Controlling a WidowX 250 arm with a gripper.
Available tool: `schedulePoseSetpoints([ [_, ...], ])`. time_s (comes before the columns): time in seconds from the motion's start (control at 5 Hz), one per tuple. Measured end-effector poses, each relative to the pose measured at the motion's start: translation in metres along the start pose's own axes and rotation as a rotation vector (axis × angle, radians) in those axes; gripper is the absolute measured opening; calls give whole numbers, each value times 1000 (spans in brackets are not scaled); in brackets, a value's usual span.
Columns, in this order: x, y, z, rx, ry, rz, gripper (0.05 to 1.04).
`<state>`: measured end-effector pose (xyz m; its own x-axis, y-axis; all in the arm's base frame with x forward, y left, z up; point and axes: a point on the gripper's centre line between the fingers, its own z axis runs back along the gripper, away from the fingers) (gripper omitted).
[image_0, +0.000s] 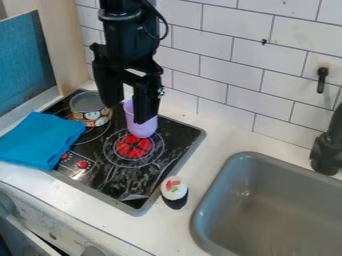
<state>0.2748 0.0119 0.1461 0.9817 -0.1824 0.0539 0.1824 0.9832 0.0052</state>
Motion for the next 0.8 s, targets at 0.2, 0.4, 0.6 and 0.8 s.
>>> schedulePoseSetpoints([
  [0.2, -2, -1, -8, -8, 27, 5, 1001],
  [0.4, -2, -36, -22, -42, 28, -58, 1001],
  [0.6, -4, -56, -31, -67, 31, -96, 1001],
  [0.8, -3, -62, -46, -71, 76, -104, 1001],
])
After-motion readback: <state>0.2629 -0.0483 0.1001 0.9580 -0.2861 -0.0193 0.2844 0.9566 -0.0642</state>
